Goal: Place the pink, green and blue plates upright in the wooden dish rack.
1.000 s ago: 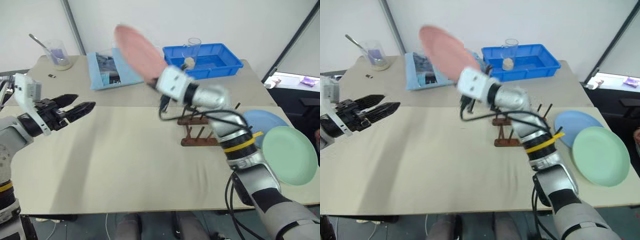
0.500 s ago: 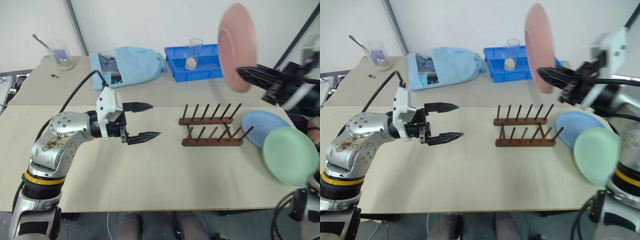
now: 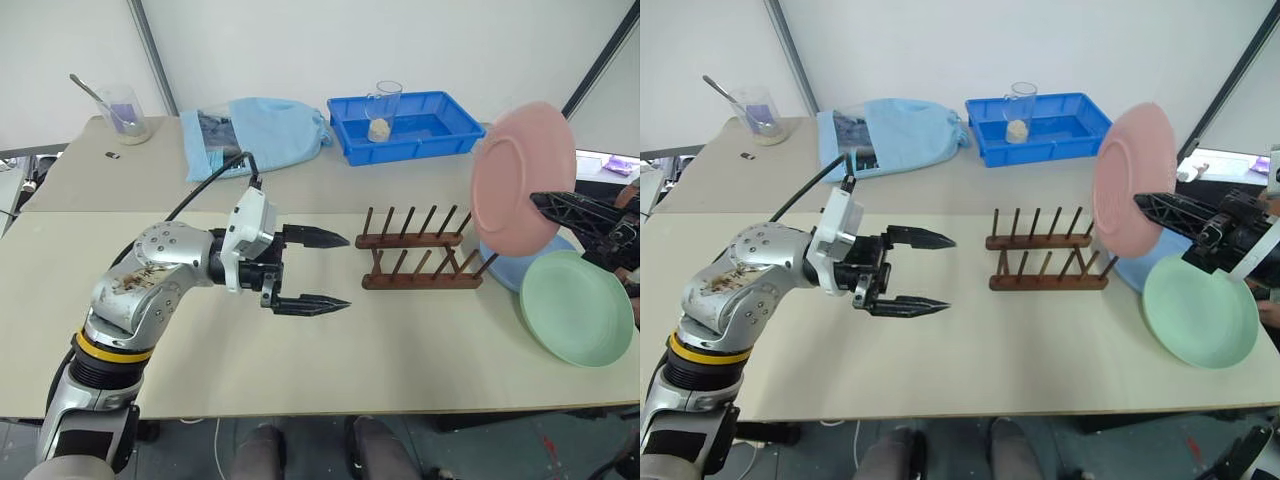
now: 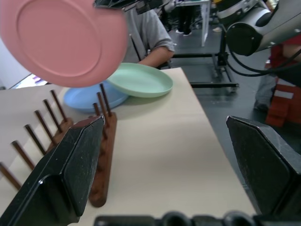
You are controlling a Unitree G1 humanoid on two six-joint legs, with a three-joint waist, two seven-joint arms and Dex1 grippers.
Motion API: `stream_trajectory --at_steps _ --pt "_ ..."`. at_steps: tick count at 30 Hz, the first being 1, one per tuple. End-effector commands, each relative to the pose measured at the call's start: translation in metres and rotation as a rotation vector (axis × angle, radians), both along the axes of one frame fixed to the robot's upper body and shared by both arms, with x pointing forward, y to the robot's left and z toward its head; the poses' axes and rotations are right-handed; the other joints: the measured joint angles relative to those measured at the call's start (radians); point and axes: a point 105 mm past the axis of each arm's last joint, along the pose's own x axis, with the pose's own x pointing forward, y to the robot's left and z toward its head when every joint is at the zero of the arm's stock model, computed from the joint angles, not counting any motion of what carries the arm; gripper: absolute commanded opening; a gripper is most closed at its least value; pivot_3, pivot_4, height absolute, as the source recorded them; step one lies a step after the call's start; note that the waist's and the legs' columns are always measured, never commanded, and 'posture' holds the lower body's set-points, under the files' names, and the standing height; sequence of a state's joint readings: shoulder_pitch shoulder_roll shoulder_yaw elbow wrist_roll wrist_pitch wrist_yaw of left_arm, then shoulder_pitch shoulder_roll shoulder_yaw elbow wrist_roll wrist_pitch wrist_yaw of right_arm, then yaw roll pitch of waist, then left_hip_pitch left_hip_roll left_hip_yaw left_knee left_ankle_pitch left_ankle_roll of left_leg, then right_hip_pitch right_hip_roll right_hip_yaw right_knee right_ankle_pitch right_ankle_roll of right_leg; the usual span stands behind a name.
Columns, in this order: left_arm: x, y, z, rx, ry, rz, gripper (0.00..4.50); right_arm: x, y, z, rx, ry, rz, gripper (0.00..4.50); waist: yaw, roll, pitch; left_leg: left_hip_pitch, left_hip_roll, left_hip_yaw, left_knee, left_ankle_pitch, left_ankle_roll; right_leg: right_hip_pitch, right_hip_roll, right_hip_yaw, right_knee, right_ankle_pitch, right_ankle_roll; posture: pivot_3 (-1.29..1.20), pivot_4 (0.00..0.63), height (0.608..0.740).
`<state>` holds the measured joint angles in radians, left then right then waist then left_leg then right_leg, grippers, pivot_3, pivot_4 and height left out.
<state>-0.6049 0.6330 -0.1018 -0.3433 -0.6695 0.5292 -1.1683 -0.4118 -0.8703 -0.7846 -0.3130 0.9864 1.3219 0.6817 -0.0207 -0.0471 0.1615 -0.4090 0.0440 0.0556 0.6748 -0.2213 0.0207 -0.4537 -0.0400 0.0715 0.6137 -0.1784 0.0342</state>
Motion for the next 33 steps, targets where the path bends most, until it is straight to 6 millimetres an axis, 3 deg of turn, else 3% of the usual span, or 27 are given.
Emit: stream_trajectory --at_steps 1,21,28,33 --pt "-0.005 -0.005 0.011 -0.021 -0.040 -0.034 4.43 -0.002 -0.005 0.007 0.010 -0.017 -0.007 0.00 0.000 0.000 0.000 0.000 0.000 0.000 0.001 0.000 0.000 0.000 0.000 0.000 0.000 0.000 0.000 0.00 0.150 0.740" --pt "-0.002 -0.008 0.012 -0.029 -0.051 -0.021 4.43 0.035 -0.021 -0.005 0.095 0.133 0.020 0.00 -0.001 0.000 0.000 0.002 0.000 0.000 0.003 0.000 0.000 0.004 0.000 0.001 -0.001 0.001 0.001 0.00 0.150 0.740" --pt "-0.001 -0.007 0.010 -0.017 -0.067 -0.002 4.43 0.024 -0.008 0.001 0.058 0.144 0.115 0.00 0.002 0.001 0.000 0.001 0.000 0.000 0.002 0.000 0.000 0.003 0.000 0.001 -0.002 0.001 0.001 0.00 0.150 0.740" --pt "-0.002 -0.007 0.009 -0.016 -0.065 -0.009 4.43 0.028 -0.014 -0.002 0.071 0.150 0.075 0.00 0.002 0.001 0.000 0.000 0.000 0.000 0.002 -0.001 0.001 0.003 0.000 0.001 -0.002 0.001 0.003 0.00 0.150 0.740"
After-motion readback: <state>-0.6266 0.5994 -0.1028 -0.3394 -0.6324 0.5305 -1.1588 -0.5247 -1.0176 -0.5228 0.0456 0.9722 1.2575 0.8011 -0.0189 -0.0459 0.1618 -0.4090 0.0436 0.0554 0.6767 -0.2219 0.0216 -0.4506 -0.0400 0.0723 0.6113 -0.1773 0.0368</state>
